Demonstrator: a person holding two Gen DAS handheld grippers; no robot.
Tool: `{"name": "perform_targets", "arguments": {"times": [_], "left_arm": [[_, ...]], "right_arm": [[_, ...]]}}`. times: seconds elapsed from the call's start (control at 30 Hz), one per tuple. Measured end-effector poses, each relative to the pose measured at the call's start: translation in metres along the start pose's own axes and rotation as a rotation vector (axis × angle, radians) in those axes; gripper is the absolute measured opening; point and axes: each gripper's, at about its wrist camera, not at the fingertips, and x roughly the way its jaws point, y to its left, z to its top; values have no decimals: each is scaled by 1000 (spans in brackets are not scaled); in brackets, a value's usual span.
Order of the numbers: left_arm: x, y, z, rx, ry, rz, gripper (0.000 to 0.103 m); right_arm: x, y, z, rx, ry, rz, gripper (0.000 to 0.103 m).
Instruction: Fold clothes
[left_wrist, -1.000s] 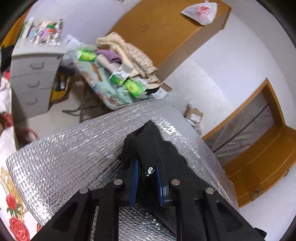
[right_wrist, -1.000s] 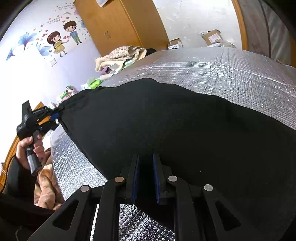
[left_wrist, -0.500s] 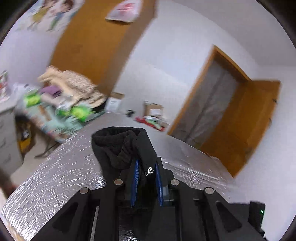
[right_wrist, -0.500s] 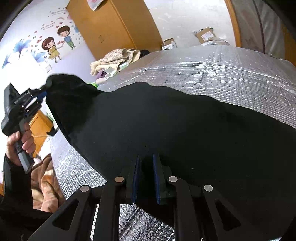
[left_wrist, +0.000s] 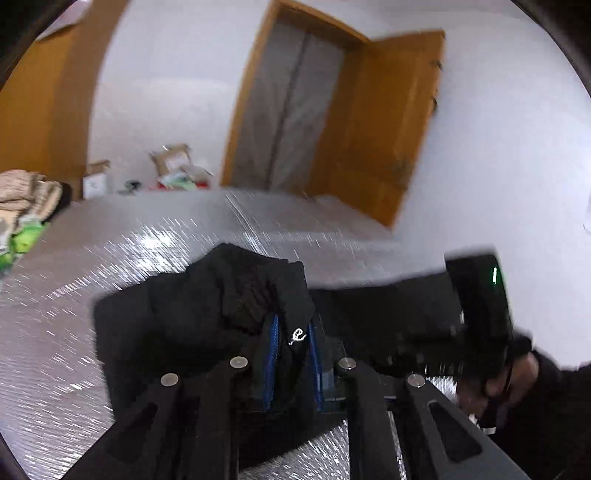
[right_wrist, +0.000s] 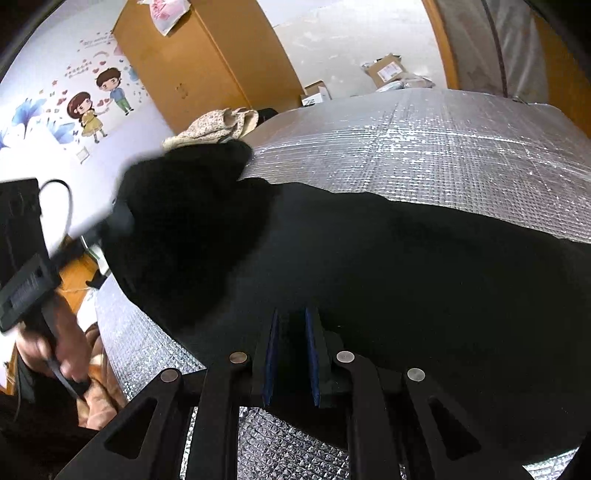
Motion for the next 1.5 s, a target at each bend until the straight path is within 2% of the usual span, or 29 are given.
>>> {"name": "perform_targets", "arguments": {"times": [0.1,0.17,0.3,0.43,0.5,0.53,0.6,0.77,0.8,0.87,0.93,1.03,1.23,1.27,1.33,1.5], "left_arm": [[23,-3,-16,2,92,-19,16],[28,-4,-21,-13,120,-22,16],[11,-16,-19,-17,89,-30,19],[-17,-18,-14,-23,-3,-87,19],[-36,-18,-13,-27,-59,-49,20],[-42,-11,-13,-57,-76,-14,20],[-53,5,-15,-125,-105,60,20],[-63,51,-31,-322,-93,241,20],[-63,57,-35,-356,-88,253,20],[-60,67,-42,-412,-70,264,21],[-53,69,-48,-445,-39,265,21],[-49,72,-59,-482,4,253,21],[-43,68,-66,-499,2,257,21],[-43,68,-66,-498,2,257,21],[-43,68,-65,-493,4,264,21],[-45,72,-65,-499,12,271,10]], "right_arm": [[2,2,-1,1,4,4,15],[2,2,-2,0,5,6,15],[0,2,-2,8,2,14,15],[0,-3,2,55,-6,62,17],[-2,-4,4,71,-19,99,23],[-4,-4,5,77,-26,118,26],[-2,-2,7,83,-26,148,26],[9,12,13,57,11,197,30],[11,14,14,52,15,204,32],[15,16,15,50,23,218,57],[21,16,18,65,30,226,61],[28,11,22,94,46,218,61],[43,2,30,177,93,259,61],[45,1,31,183,100,255,49],[47,3,33,169,106,221,19],[21,17,34,117,44,245,16]]}}
